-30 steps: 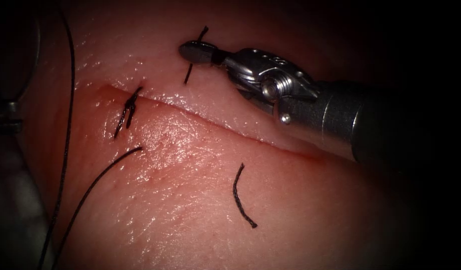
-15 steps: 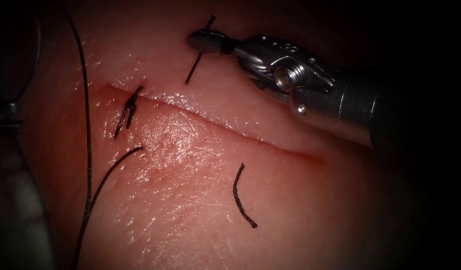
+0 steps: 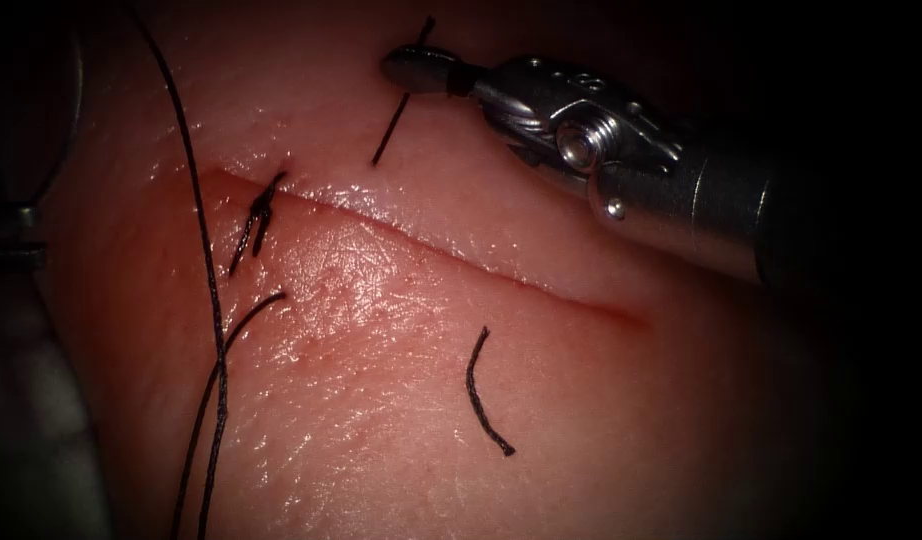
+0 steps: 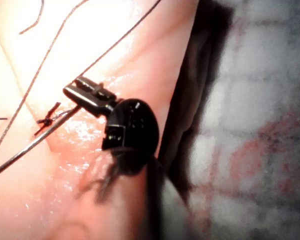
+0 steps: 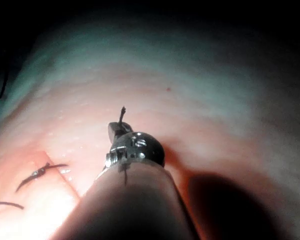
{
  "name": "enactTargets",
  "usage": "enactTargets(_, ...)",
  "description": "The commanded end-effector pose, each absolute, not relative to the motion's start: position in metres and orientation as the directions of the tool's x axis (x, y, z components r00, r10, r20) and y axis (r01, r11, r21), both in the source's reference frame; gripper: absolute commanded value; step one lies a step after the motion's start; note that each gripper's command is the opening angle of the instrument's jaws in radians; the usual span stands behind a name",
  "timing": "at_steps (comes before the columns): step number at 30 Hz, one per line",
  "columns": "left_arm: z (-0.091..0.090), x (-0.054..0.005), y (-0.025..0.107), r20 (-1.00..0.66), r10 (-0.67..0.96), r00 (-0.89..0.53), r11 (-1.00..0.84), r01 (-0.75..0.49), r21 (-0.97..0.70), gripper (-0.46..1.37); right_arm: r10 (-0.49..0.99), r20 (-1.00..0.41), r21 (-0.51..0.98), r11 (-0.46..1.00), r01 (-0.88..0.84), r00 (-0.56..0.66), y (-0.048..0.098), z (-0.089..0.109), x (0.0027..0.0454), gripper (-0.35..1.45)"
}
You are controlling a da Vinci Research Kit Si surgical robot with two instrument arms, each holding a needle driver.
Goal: Wound Closure
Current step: Use the right gripper to adjust the short tail and lengthen it
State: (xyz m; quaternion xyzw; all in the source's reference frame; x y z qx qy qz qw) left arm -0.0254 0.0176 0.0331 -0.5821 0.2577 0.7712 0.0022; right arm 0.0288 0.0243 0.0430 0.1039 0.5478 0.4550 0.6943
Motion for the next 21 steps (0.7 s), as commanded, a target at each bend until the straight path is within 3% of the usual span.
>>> enactTargets(1,0.0331,-0.0254,0.0176,-0.899,-0.296,-0.323,-0.871,-0.296,0.393,-0.35,0.747,-0.665,0.642,0.561,-0.522,-0.015,0.0243,0.043,0.0288,-0.35)
enactTargets(21,0.033,-0.0255,0.0175,-0.897,-0.303,-0.32,-0.872,-0.287,0.397,-0.35,0.744,-0.668,0.64,0.566,-0.52,-0.014,0.0237,0.043,0.029,-0.35)
